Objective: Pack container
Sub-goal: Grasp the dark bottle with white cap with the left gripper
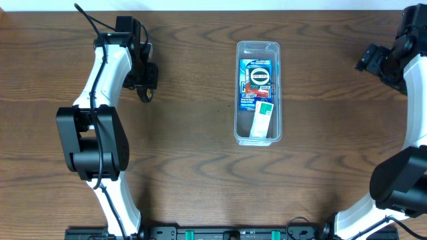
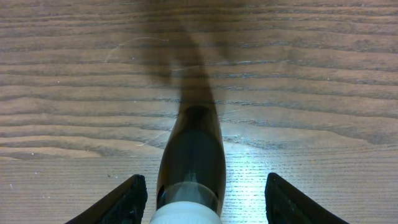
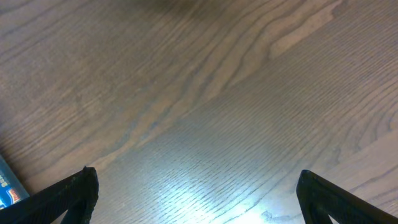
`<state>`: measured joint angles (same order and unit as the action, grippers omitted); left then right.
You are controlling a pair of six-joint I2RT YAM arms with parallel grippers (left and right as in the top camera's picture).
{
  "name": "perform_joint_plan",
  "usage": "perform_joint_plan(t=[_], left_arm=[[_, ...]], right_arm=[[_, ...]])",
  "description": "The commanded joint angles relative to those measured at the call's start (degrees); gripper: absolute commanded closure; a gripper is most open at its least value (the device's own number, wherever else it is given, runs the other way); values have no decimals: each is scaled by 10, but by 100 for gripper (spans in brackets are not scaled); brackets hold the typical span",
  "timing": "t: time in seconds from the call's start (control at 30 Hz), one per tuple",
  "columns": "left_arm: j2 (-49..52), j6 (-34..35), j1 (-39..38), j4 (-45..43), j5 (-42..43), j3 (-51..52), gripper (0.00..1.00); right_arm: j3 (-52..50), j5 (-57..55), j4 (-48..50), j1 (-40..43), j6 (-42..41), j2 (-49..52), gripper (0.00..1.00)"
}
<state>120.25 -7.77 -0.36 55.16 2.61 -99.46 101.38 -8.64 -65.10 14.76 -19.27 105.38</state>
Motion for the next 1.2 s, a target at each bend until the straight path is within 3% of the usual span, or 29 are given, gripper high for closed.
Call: perform_joint_plan(t=[0.0,0.8,0.93,1.03,1.17], left_arm=[[10,-5,5,4,-3,8,38],[26,-6,5,11,-12,8,39],[26,-5,5,11,-21,8,47],[26,-5,5,10,-22,8,47],[26,-5,5,11,-22,8,58]], right_arm=[[-4,-5,-1,2,2,3,1],[-4,-5,0,2,2,3,1],[-4,-5,0,2,2,3,1],[-4,-5,0,2,2,3,1],[-4,-5,-1,2,2,3,1]])
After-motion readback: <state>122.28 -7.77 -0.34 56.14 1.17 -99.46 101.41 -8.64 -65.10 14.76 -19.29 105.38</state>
